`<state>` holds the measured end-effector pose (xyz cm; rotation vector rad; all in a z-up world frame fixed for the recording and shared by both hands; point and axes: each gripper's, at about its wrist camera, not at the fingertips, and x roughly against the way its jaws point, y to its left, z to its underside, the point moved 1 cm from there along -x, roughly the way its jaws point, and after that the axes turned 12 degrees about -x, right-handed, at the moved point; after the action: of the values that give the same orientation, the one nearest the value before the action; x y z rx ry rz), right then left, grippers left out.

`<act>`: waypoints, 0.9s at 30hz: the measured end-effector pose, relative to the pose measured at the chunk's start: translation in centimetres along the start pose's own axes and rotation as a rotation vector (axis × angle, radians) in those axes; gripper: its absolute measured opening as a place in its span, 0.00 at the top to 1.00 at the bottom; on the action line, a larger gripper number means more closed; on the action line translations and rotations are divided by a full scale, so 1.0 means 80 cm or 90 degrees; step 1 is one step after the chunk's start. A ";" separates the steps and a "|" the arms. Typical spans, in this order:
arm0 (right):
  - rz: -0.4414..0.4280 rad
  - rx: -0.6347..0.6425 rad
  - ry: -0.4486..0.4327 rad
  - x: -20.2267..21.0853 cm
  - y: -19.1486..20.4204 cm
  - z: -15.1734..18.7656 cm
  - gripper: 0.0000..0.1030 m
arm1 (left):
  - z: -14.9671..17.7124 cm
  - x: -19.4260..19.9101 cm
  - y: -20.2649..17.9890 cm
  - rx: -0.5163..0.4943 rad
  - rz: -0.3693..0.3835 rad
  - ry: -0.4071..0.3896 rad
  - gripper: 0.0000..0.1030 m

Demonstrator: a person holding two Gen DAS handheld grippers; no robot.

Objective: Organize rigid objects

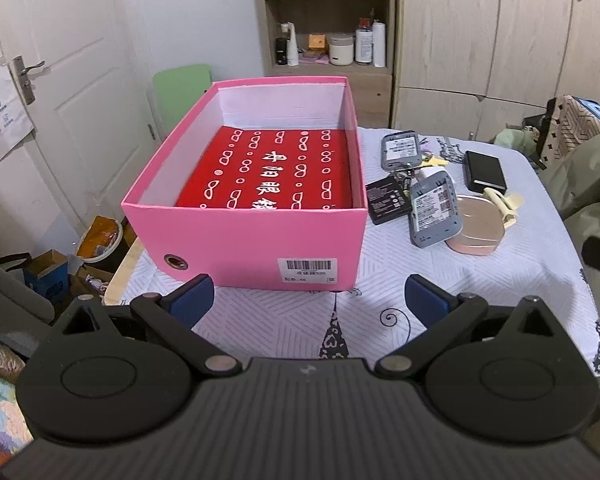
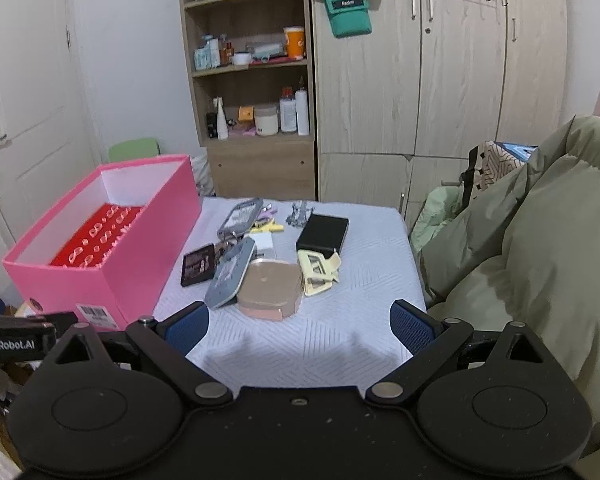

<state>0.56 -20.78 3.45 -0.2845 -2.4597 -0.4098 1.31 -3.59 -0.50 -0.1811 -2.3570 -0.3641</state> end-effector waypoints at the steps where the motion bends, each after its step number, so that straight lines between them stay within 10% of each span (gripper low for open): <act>1: -0.006 -0.001 -0.010 0.002 -0.001 -0.002 0.04 | -0.002 0.001 0.001 -0.004 0.007 0.001 0.00; 5: -0.067 0.010 -0.150 0.006 -0.007 0.003 0.00 | -0.004 0.006 0.010 -0.020 0.048 -0.022 0.00; 9: -0.063 0.000 -0.157 -0.018 -0.017 -0.005 0.00 | -0.009 0.007 0.026 -0.057 0.109 -0.041 0.00; 27: -0.184 -0.019 0.047 -0.124 0.028 -0.013 0.27 | -0.105 -0.065 0.144 -0.200 0.135 0.043 0.03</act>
<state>9.57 -20.13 -1.30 0.0745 -2.4292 -0.5686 13.27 4.61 4.11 -0.5525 -2.1769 -0.6240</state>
